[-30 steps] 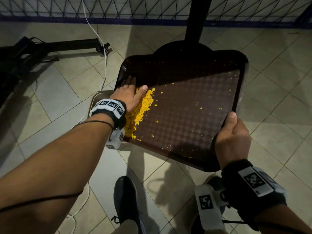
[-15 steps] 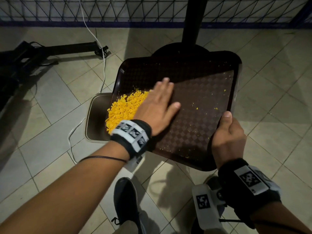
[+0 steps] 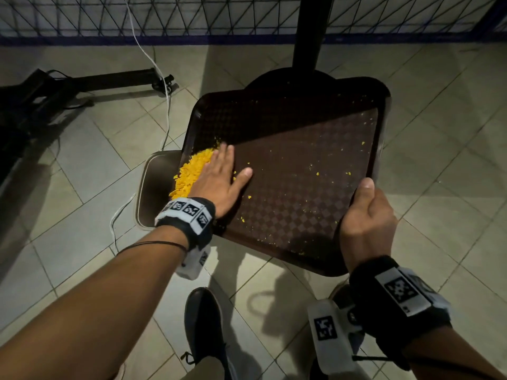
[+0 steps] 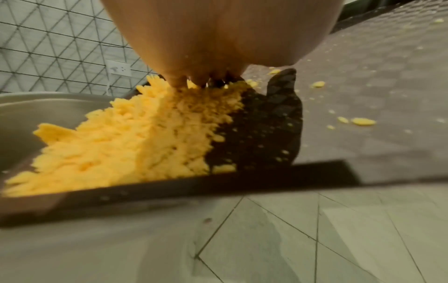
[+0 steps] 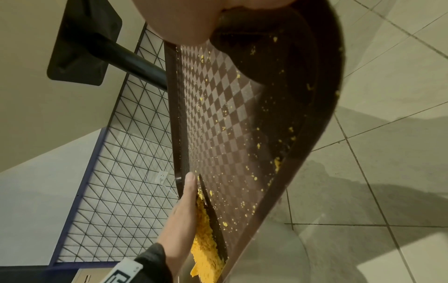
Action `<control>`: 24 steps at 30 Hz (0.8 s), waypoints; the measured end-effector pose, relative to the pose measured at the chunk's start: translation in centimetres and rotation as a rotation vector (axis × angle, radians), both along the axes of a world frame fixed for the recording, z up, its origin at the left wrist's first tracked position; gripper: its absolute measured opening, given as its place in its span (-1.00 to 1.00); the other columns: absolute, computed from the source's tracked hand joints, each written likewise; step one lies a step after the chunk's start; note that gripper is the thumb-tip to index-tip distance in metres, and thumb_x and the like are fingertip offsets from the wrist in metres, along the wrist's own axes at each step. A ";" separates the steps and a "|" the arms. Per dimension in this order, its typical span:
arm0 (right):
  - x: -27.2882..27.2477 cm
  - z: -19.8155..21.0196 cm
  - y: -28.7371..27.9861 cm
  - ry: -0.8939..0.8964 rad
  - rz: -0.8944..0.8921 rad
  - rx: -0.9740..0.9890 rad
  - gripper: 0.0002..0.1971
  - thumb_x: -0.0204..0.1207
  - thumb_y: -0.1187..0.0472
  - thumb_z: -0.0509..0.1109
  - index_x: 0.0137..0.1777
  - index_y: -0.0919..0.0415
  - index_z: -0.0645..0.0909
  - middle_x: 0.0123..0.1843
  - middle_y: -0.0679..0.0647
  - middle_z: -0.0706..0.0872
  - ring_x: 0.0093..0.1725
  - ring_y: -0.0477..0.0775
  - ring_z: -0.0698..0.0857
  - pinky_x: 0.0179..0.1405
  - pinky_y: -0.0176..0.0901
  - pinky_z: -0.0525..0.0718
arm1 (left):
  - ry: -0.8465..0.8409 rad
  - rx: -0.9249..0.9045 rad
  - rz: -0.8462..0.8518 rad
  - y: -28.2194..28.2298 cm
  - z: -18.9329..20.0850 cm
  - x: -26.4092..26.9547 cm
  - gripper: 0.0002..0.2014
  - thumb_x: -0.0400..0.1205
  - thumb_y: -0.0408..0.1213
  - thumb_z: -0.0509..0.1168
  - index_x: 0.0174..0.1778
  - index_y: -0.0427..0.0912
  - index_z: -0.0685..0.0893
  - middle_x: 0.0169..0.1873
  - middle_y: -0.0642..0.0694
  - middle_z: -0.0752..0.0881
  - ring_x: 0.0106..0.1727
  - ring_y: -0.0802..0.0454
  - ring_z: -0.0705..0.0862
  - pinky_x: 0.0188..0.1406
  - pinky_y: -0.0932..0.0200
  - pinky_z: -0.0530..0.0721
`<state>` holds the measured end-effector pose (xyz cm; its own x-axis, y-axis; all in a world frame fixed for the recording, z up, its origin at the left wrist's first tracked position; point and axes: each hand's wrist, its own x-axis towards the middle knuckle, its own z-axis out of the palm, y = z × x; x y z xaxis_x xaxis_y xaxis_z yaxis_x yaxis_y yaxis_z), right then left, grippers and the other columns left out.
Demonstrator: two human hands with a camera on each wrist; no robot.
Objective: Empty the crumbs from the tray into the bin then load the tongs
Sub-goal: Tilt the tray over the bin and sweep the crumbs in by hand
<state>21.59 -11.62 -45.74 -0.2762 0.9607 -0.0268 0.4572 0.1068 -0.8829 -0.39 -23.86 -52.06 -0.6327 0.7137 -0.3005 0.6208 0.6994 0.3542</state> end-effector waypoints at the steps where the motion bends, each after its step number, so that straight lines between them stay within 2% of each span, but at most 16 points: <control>1: 0.0 0.1 0.0 -0.004 0.004 -0.001 -0.57 0.77 -0.02 -0.01 -0.06 0.24 0.57 -0.37 -0.15 0.55 -0.39 -0.33 0.56 -0.43 -0.53 0.43 | 0.001 -0.009 0.011 -0.4 0.1 -0.6 -0.23 0.70 0.30 -0.22 0.74 -0.09 -0.16 0.73 -0.04 -0.19 0.73 0.05 -0.20 0.68 0.07 -0.17; 3: 0.0 0.1 -0.1 -0.017 0.010 0.000 -0.56 0.77 -0.04 -0.02 -0.04 0.25 0.57 -0.37 -0.15 0.55 -0.38 -0.26 0.54 -0.38 -0.43 0.45 | 0.030 0.006 0.018 -0.5 0.4 -1.6 -0.23 0.70 0.30 -0.23 0.74 -0.10 -0.09 0.74 -0.06 -0.12 0.73 0.03 -0.16 0.66 0.07 -0.14; 5: 0.0 0.1 -0.1 -0.026 0.010 0.011 -0.56 0.77 -0.03 -0.02 -0.06 0.26 0.55 -0.37 -0.16 0.54 -0.41 -0.28 0.52 -0.41 -0.43 0.43 | 0.074 0.030 0.028 0.3 0.8 -2.6 -0.24 0.71 0.29 -0.22 0.74 -0.14 0.00 0.74 -0.12 -0.02 0.74 -0.06 -0.08 0.67 0.01 -0.06; 7: -0.1 0.0 -0.1 -0.024 0.007 0.015 -0.55 0.77 -0.02 -0.02 -0.07 0.29 0.55 -0.38 -0.15 0.53 -0.43 -0.30 0.53 -0.44 -0.34 0.43 | 0.081 0.001 0.056 1.3 1.0 -3.5 -0.24 0.72 0.28 -0.20 0.72 -0.18 0.10 0.72 -0.20 0.10 0.72 -0.16 0.03 0.65 -0.08 0.04; 9: -0.2 0.0 -0.1 -0.014 -0.002 0.016 -0.55 0.77 0.00 -0.01 -0.08 0.32 0.55 -0.40 -0.13 0.52 -0.44 -0.32 0.53 -0.48 -0.37 0.41 | 0.081 -0.063 0.084 1.7 0.9 -4.2 -0.22 0.71 0.30 -0.23 0.71 -0.20 0.14 0.70 -0.24 0.17 0.69 -0.22 0.12 0.62 -0.15 0.11; 12: -0.3 -0.1 0.0 0.003 -0.005 0.015 -0.55 0.77 0.01 0.00 -0.10 0.34 0.55 -0.40 -0.09 0.52 -0.45 -0.36 0.52 -0.48 -0.49 0.40 | 0.097 -0.121 0.072 0.2 -0.5 -4.8 -0.12 0.64 0.39 -0.34 0.72 -0.20 0.06 0.71 -0.23 0.11 0.72 -0.16 0.06 0.68 -0.13 0.01; 14: -0.2 -0.1 0.1 0.006 0.001 0.016 -0.55 0.78 0.02 -0.01 -0.10 0.34 0.55 -0.40 -0.09 0.52 -0.45 -0.37 0.52 -0.48 -0.49 0.40 | 0.095 -0.166 0.055 -2.0 -1.7 -4.8 -0.08 0.60 0.43 -0.42 0.74 -0.14 -0.06 0.74 -0.15 -0.03 0.74 -0.06 -0.08 0.70 -0.11 -0.09; 16: -0.2 0.0 0.1 0.011 0.003 0.013 -0.54 0.78 0.02 -0.01 -0.10 0.35 0.55 -0.41 -0.09 0.51 -0.46 -0.39 0.52 -0.49 -0.49 0.40 | 0.097 -0.195 0.053 -4.2 -2.2 -4.6 -0.07 0.57 0.46 -0.46 0.74 -0.10 -0.08 0.74 -0.09 -0.07 0.73 -0.01 -0.12 0.70 -0.11 -0.10; 18: -0.2 0.0 0.0 0.011 0.003 0.011 -0.56 0.78 0.04 0.00 -0.10 0.35 0.54 -0.41 -0.10 0.49 -0.46 -0.43 0.51 -0.50 -0.54 0.39 | 0.129 -0.182 0.067 -5.5 -1.9 -4.5 -0.08 0.59 0.46 -0.42 0.73 -0.10 0.06 0.73 -0.11 0.07 0.73 -0.05 0.03 0.67 -0.13 0.04; 21: -0.2 0.1 -0.1 0.000 0.006 0.024 -0.57 0.78 0.05 -0.01 -0.12 0.33 0.53 -0.42 -0.11 0.48 -0.46 -0.45 0.51 -0.49 -0.55 0.39 | 0.187 -0.144 0.107 -5.1 -0.6 -4.9 -0.15 0.63 0.42 -0.33 0.68 -0.07 0.23 0.66 -0.14 0.28 0.62 -0.17 0.32 0.49 -0.20 0.37; 24: -0.2 0.0 0.0 -0.012 0.001 0.020 -0.57 0.78 0.03 -0.01 -0.11 0.32 0.53 -0.41 -0.11 0.48 -0.44 -0.42 0.52 -0.47 -0.53 0.40 | 0.204 -0.118 0.123 -3.0 0.3 -6.2 -0.15 0.64 0.40 -0.32 0.64 -0.14 0.29 0.58 -0.22 0.39 0.54 -0.22 0.42 0.41 -0.21 0.43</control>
